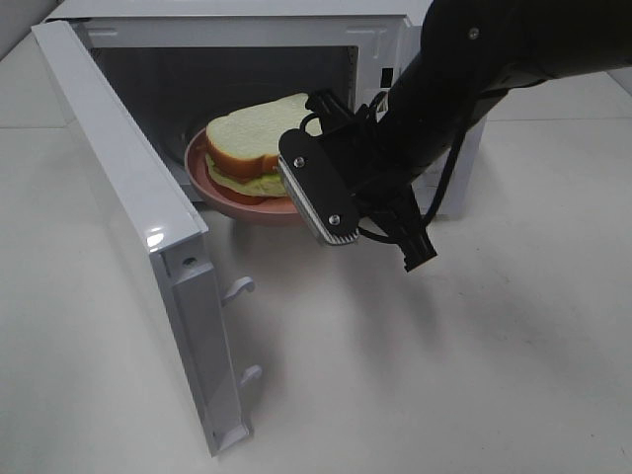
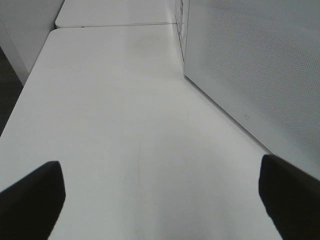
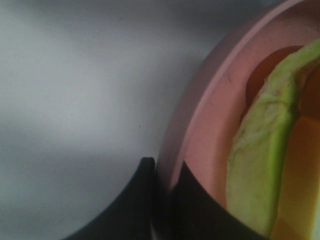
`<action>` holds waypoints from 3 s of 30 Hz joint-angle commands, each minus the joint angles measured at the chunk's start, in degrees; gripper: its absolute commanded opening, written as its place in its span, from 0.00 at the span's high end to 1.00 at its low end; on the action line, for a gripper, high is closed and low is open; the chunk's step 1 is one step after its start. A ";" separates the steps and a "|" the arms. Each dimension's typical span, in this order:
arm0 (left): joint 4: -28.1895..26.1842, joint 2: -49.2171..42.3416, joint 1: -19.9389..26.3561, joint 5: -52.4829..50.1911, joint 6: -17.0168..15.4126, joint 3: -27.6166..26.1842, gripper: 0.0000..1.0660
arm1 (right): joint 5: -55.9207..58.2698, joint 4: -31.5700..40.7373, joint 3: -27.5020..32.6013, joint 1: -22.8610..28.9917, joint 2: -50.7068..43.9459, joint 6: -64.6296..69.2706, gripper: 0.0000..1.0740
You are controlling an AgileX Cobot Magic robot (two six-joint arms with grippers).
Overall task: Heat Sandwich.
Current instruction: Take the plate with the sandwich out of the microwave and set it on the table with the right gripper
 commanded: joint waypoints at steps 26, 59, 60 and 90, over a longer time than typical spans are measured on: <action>0.17 -1.55 0.29 -0.46 0.06 0.17 0.06 | -4.35 0.17 22.00 0.17 -22.17 3.55 1.00; 0.17 -1.55 0.29 -0.46 0.06 0.17 0.06 | 5.84 -16.84 39.19 0.17 -48.64 31.74 1.00; 0.17 -1.55 0.29 -0.46 0.06 0.17 0.06 | 5.84 -16.84 39.19 0.17 -48.64 31.74 1.00; 0.17 -1.55 0.29 -0.46 0.06 0.17 0.06 | 19.02 -49.56 39.53 0.17 -47.21 93.85 1.00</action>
